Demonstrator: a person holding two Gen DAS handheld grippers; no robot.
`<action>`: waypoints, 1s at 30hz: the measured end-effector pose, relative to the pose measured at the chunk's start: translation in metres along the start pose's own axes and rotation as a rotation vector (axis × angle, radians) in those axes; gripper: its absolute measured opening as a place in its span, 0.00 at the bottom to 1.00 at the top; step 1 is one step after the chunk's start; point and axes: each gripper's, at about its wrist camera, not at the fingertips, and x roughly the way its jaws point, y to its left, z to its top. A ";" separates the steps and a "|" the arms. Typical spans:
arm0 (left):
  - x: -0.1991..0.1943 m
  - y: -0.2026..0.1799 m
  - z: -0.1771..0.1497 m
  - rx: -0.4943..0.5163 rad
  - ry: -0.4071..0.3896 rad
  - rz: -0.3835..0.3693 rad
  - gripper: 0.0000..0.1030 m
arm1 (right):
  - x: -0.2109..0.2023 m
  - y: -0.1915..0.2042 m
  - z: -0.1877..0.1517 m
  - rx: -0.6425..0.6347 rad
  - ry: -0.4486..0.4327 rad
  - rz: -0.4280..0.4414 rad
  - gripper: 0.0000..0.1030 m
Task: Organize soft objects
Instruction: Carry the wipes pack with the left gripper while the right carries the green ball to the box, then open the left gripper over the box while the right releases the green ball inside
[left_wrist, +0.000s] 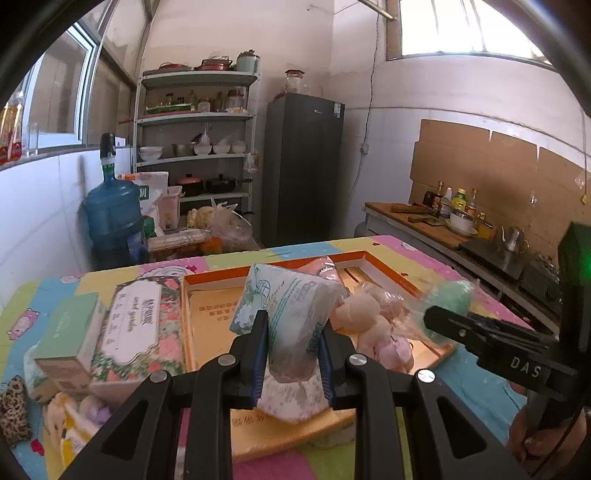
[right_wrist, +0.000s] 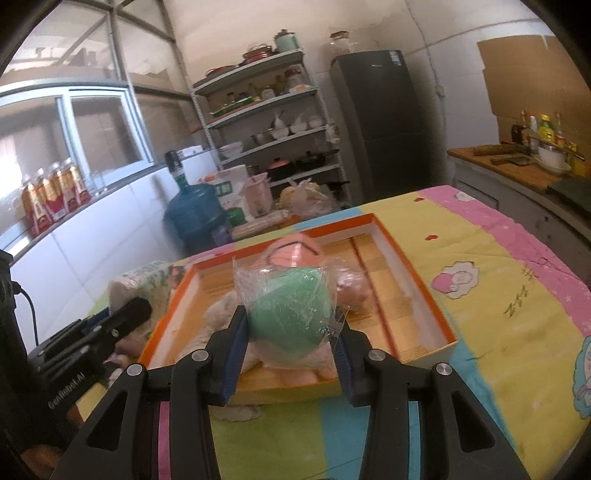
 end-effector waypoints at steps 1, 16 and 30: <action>0.004 0.000 0.002 -0.002 0.004 0.001 0.24 | 0.001 -0.004 0.001 0.004 0.000 -0.006 0.43; 0.058 0.010 0.023 -0.075 0.072 -0.016 0.24 | 0.029 -0.037 0.015 0.007 0.046 -0.089 0.43; 0.093 0.022 0.018 -0.128 0.161 -0.017 0.24 | 0.060 -0.037 0.018 -0.008 0.089 -0.070 0.43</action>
